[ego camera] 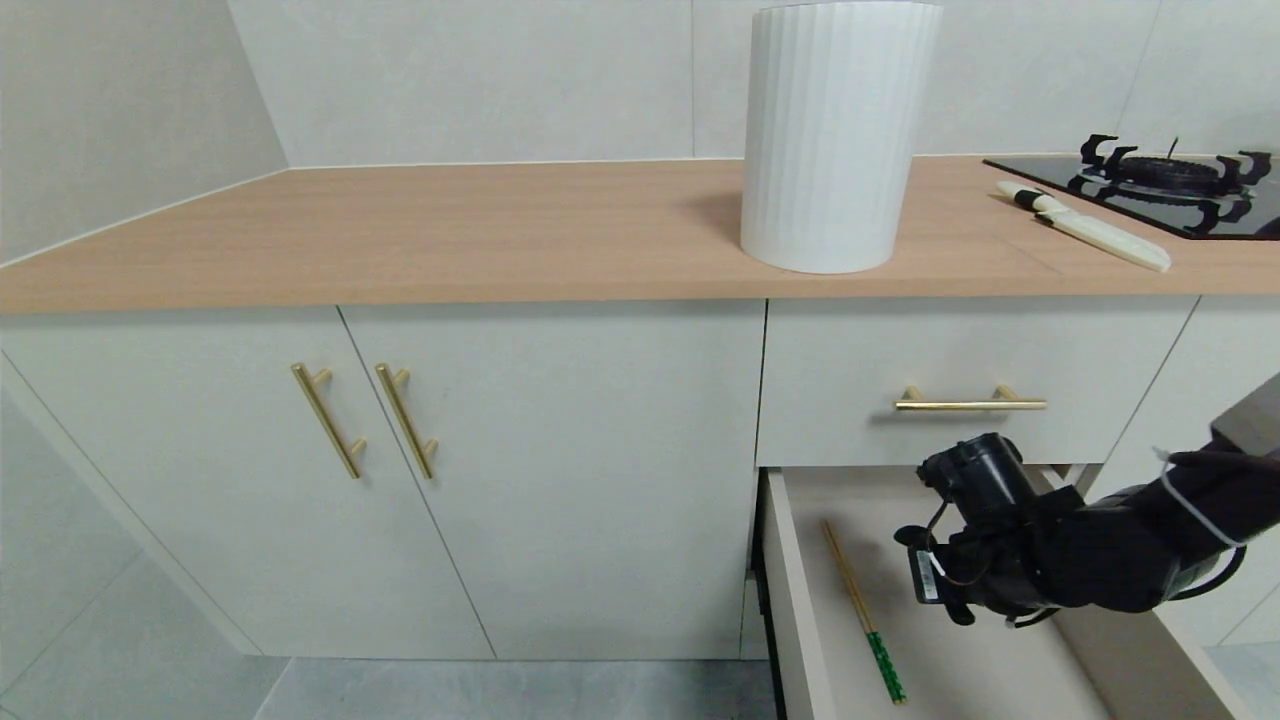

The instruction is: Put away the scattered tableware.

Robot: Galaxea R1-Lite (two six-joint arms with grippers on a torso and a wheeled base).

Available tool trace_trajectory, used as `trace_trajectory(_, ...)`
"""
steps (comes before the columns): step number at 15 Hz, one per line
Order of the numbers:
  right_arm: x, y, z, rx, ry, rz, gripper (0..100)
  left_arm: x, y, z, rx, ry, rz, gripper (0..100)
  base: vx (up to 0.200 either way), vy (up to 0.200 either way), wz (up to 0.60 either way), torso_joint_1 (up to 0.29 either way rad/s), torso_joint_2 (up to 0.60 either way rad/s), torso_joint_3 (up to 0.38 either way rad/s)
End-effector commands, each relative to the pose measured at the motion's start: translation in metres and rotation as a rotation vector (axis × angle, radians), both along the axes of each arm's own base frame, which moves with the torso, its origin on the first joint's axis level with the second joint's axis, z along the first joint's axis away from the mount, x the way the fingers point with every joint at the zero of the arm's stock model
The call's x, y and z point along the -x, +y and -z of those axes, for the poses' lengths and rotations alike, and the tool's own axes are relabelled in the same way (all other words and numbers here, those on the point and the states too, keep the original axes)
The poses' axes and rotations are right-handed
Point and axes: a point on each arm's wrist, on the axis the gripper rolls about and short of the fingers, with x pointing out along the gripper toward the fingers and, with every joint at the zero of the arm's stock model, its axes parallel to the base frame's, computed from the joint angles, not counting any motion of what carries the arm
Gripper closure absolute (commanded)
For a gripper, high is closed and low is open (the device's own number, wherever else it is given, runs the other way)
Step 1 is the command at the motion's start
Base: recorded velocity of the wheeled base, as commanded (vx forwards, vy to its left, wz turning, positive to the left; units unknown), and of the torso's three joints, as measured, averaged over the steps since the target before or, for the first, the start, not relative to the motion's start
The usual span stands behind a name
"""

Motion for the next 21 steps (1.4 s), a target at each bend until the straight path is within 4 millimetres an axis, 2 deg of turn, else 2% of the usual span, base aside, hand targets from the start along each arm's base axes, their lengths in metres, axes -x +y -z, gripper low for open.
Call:
trace_trajectory(1,-0.009,-0.003,0.046,0.032,0.082,0.018,100,0.0,0.0,0.0,0.0,0.0,0.0,0,0.0,0.0,0.0,0.0,0.0,0.0)
trace_trajectory(3,-0.015,-0.008,0.074,0.039,0.089,0.033,100,0.0,0.0,0.0,0.0,0.0,0.0,0,0.0,0.0,0.0,0.0,0.0,0.0)
trace_trajectory(5,-0.016,-0.009,0.082,0.044,0.105,0.037,100,0.0,0.0,0.0,0.0,0.0,0.0,0,0.0,0.0,0.0,0.0,0.0,0.0)
trace_trajectory(8,-0.02,-0.013,0.088,0.041,0.096,0.051,100,0.0,0.0,0.0,0.0,0.0,0.0,0,0.0,0.0,0.0,0.0,0.0,0.0)
trace_trajectory(17,-0.021,-0.013,0.089,0.038,0.089,0.053,100,0.0,0.0,0.0,0.0,0.0,0.0,0,0.0,0.0,0.0,0.0,0.0,0.0)
trace_trajectory(18,-0.021,-0.013,0.089,0.038,0.089,0.053,0,0.0,0.0,0.0,0.0,0.0,0.0,0,0.0,0.0,0.0,0.0,0.0,0.0)
trace_trajectory(21,-0.021,-0.013,0.086,0.036,0.082,0.053,0,0.0,0.0,0.0,0.0,0.0,0.0,0,0.0,0.0,0.0,0.0,0.0,0.0)
